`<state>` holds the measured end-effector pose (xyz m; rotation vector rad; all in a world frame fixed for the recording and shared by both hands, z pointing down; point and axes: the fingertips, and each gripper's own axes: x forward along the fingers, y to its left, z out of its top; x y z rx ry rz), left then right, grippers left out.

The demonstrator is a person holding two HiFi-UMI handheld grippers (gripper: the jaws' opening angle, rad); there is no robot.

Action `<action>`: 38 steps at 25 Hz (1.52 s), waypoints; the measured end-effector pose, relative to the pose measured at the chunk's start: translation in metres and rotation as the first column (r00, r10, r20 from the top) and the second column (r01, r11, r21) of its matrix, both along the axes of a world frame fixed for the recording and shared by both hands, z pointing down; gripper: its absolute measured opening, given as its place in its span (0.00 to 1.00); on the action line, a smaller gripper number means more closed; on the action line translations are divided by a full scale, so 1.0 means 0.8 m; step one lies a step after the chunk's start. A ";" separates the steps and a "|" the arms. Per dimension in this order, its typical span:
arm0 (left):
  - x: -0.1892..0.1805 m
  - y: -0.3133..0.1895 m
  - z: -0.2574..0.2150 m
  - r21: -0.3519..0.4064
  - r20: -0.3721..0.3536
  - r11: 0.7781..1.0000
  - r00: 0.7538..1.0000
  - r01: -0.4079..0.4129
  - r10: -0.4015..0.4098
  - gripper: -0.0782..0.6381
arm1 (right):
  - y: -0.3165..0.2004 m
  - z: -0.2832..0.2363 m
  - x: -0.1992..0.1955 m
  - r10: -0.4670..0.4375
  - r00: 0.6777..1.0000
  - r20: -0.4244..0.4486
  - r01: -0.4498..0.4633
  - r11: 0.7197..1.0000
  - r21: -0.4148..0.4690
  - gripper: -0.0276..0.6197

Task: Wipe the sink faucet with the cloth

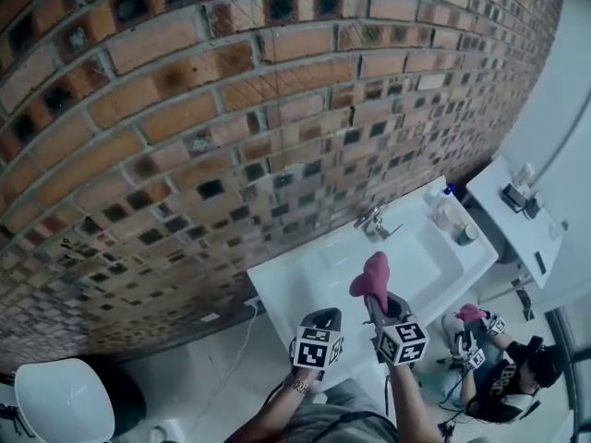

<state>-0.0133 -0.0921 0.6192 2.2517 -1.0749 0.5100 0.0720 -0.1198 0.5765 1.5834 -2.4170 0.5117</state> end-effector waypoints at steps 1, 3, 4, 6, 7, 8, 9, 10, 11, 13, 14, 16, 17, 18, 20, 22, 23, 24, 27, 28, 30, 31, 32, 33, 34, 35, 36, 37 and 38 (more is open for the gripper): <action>0.002 0.008 0.000 0.000 0.001 1.000 1.000 -0.007 0.007 0.14 | 0.021 -0.003 -0.013 -0.011 1.000 0.016 0.012 1.000 -0.012 0.11; 0.002 0.025 -0.003 0.003 0.008 1.000 1.000 -0.011 0.011 0.14 | 0.059 -0.003 -0.037 -0.038 0.999 0.029 0.039 0.998 -0.046 0.11; 0.000 0.033 -0.006 0.004 0.011 1.000 1.000 -0.007 0.007 0.14 | 0.075 -0.002 -0.047 -0.050 0.998 0.031 0.051 0.997 -0.063 0.11; -0.006 0.050 -0.011 0.001 0.015 1.000 1.000 0.012 -0.012 0.14 | 0.103 0.000 -0.061 -0.068 0.997 0.037 0.071 0.993 -0.090 0.11; -0.011 0.059 -0.013 0.004 0.018 1.000 1.000 0.025 -0.025 0.14 | 0.115 0.001 -0.066 -0.074 0.996 0.042 0.078 0.992 -0.098 0.11; -0.015 0.067 -0.015 0.011 0.022 0.999 0.999 0.038 -0.039 0.14 | 0.128 0.000 -0.069 -0.078 0.996 0.047 0.083 0.991 -0.102 0.11; -0.019 0.077 -0.018 0.021 0.026 0.998 0.998 0.052 -0.052 0.14 | 0.141 -0.002 -0.070 -0.081 0.995 0.050 0.086 0.991 -0.101 0.11; -0.022 0.088 -0.020 0.032 0.030 0.997 0.997 0.064 -0.065 0.14 | 0.156 -0.004 -0.070 -0.085 0.995 0.048 0.089 0.991 -0.096 0.11; -0.023 0.101 -0.022 0.041 0.034 0.996 0.996 0.075 -0.077 0.14 | 0.172 -0.006 -0.069 -0.089 0.995 0.042 0.093 0.992 -0.090 0.11; -0.022 0.140 -0.018 0.047 0.041 0.995 0.995 0.092 -0.094 0.14 | 0.212 -0.008 -0.063 -0.093 0.995 0.037 0.096 0.992 -0.084 0.11; -0.020 0.165 -0.012 0.042 0.046 0.994 0.994 0.096 -0.098 0.14 | 0.235 -0.007 -0.060 -0.091 0.995 0.044 0.095 0.992 -0.085 0.11; -0.016 0.222 0.008 0.015 0.065 0.995 0.993 0.099 -0.100 0.14 | 0.281 -0.003 -0.054 -0.082 0.994 0.069 0.088 0.992 -0.093 0.11; -0.012 0.252 0.020 -0.003 0.079 0.996 0.992 0.094 -0.093 0.14 | 0.304 0.002 -0.050 -0.073 0.994 0.083 0.082 0.991 -0.104 0.11; -0.008 0.283 0.031 -0.021 0.096 0.996 0.992 0.081 -0.079 0.14 | 0.327 0.008 -0.045 -0.064 0.993 0.095 0.075 0.990 -0.120 0.11; 0.001 0.345 0.051 -0.054 0.130 0.997 0.991 0.048 -0.041 0.14 | 0.373 0.026 -0.039 -0.050 0.993 0.111 0.068 0.984 -0.167 0.11; 0.005 0.386 0.056 -0.070 0.140 0.997 0.990 0.032 -0.022 0.14 | 0.411 0.037 -0.038 -0.049 0.992 0.118 0.072 0.977 -0.199 0.11; 0.004 0.395 0.051 -0.064 0.137 0.998 0.990 0.029 -0.020 0.14 | 0.423 0.036 -0.041 -0.050 0.991 0.120 0.074 0.977 -0.201 0.11; 0.003 0.398 0.043 -0.049 0.132 0.999 0.991 0.025 -0.018 0.14 | 0.431 0.032 -0.044 -0.052 0.991 0.122 0.075 0.978 -0.193 0.11; -0.006 0.393 0.018 0.003 0.106 1.000 0.994 0.010 -0.010 0.14 | 0.447 0.015 -0.056 -0.050 0.992 0.117 0.068 0.985 -0.159 0.11; -0.011 0.394 0.013 0.012 0.099 1.000 0.995 0.002 -0.004 0.14 | 0.452 0.012 -0.062 -0.045 0.993 0.114 0.062 0.986 -0.154 0.11; -0.026 0.397 0.006 0.018 0.098 1.000 0.995 -0.008 0.007 0.14 | 0.458 0.007 -0.075 -0.025 0.993 0.119 0.044 0.987 -0.155 0.11; -0.035 0.399 0.002 0.020 0.097 1.000 0.995 -0.009 0.007 0.14 | 0.460 0.005 -0.081 -0.013 0.991 0.131 0.033 0.987 -0.157 0.11; -0.043 0.401 -0.003 0.027 0.095 1.000 0.995 -0.011 0.008 0.14 | 0.462 0.003 -0.087 0.000 0.989 0.146 0.024 0.987 -0.158 0.11; -0.048 0.403 -0.008 0.036 0.092 0.999 0.996 -0.016 0.013 0.14 | 0.463 0.003 -0.092 0.011 0.987 0.158 0.015 0.987 -0.159 0.11; -0.051 0.403 -0.012 0.047 0.093 0.999 0.995 -0.026 0.022 0.14 | 0.462 0.004 -0.097 0.019 0.986 0.163 0.008 0.987 -0.162 0.11; -0.053 0.402 -0.015 0.055 0.098 0.998 0.995 -0.036 0.031 0.14 | 0.461 0.004 -0.103 0.022 0.986 0.164 0.005 0.986 -0.165 0.11; -0.055 0.400 -0.017 0.061 0.102 0.997 0.994 -0.042 0.036 0.14 | 0.461 0.004 -0.109 0.017 0.987 0.161 0.010 0.986 -0.166 0.11; -0.058 0.398 -0.018 0.065 0.104 0.997 0.994 -0.045 0.038 0.14 | 0.462 0.003 -0.117 0.008 0.988 0.156 0.019 0.986 -0.166 0.11; -0.061 0.397 -0.019 0.068 0.105 0.997 0.994 -0.045 0.038 0.14 | 0.464 0.001 -0.124 -0.005 0.989 0.151 0.030 0.986 -0.166 0.11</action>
